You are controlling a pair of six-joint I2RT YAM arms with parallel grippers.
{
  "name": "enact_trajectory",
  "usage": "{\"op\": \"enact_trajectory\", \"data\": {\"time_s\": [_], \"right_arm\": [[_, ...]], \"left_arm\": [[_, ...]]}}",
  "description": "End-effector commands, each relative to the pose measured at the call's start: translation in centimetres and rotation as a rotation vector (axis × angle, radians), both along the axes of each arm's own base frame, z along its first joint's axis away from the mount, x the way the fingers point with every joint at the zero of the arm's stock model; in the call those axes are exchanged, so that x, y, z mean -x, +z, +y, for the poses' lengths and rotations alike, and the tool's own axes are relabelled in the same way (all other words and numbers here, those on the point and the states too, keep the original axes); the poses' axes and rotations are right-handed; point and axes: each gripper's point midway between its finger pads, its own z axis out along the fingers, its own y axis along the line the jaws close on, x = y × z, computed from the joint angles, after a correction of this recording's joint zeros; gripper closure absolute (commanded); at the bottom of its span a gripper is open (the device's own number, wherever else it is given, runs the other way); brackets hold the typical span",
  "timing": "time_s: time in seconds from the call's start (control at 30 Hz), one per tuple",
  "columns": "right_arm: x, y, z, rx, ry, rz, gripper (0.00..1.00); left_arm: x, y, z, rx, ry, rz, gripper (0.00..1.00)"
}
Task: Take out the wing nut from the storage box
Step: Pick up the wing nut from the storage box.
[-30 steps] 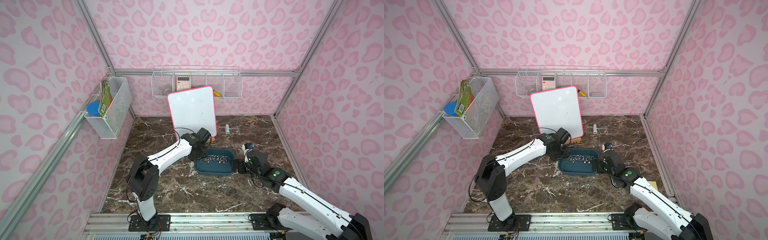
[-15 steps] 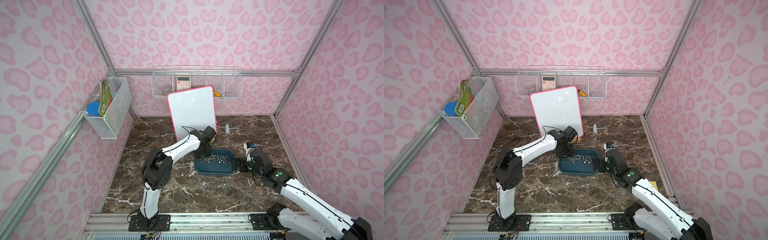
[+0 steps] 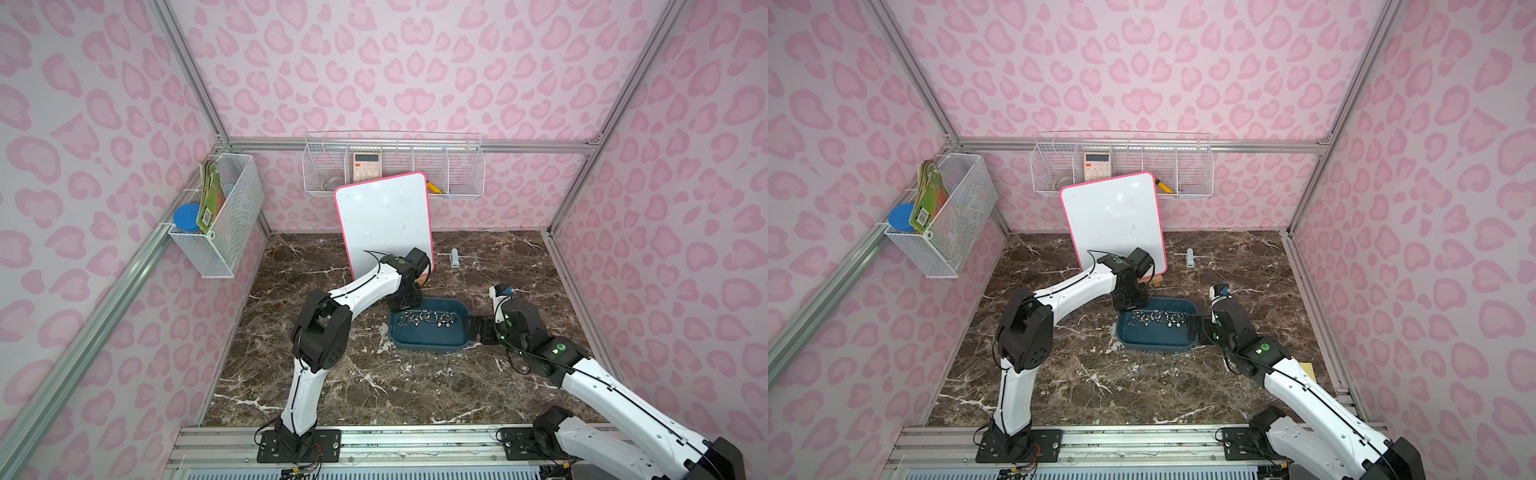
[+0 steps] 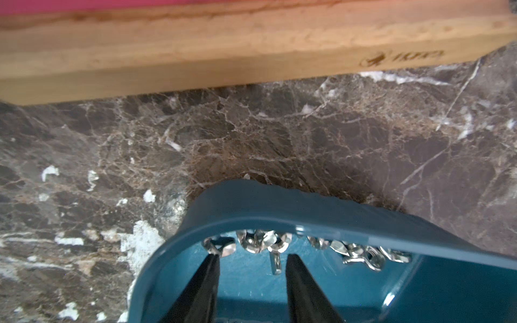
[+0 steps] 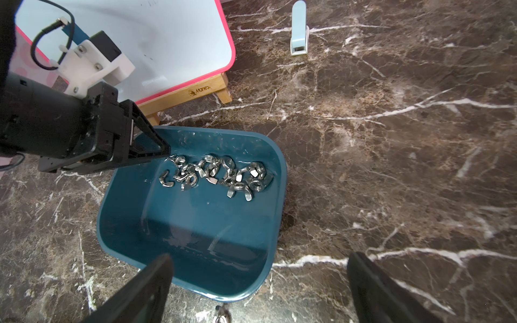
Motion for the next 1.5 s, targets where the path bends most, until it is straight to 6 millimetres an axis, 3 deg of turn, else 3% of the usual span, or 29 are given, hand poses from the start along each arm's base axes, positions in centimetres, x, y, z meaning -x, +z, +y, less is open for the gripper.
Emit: {"op": "enact_trajectory", "data": {"time_s": [0.0,0.53,0.73,1.07,1.27,1.47], "right_arm": [[-0.2,0.1,-0.1,0.001,-0.002,-0.013,0.01],[-0.2,0.2,-0.5,0.001,-0.012,-0.014,0.01],[-0.3,0.0,-0.5,-0.001,-0.013,-0.012,0.01],[-0.5,-0.3,-0.3,-0.007,-0.006,-0.005,0.01],[-0.6,-0.4,-0.2,-0.009,-0.003,-0.003,0.01],[-0.5,-0.3,-0.3,-0.009,-0.003,-0.003,0.01]], "left_arm": [[0.5,-0.6,0.2,-0.012,0.001,0.037,0.56],[-0.9,-1.6,0.5,-0.076,-0.081,0.01,0.51],[-0.6,-2.1,-0.4,-0.036,-0.102,0.024,0.51],[0.8,-1.2,-2.0,0.046,-0.109,0.032,0.52],[0.7,-0.6,-1.8,0.038,-0.116,0.009,0.52],[-0.5,-0.3,-0.3,-0.031,-0.174,-0.036,0.52]]}}
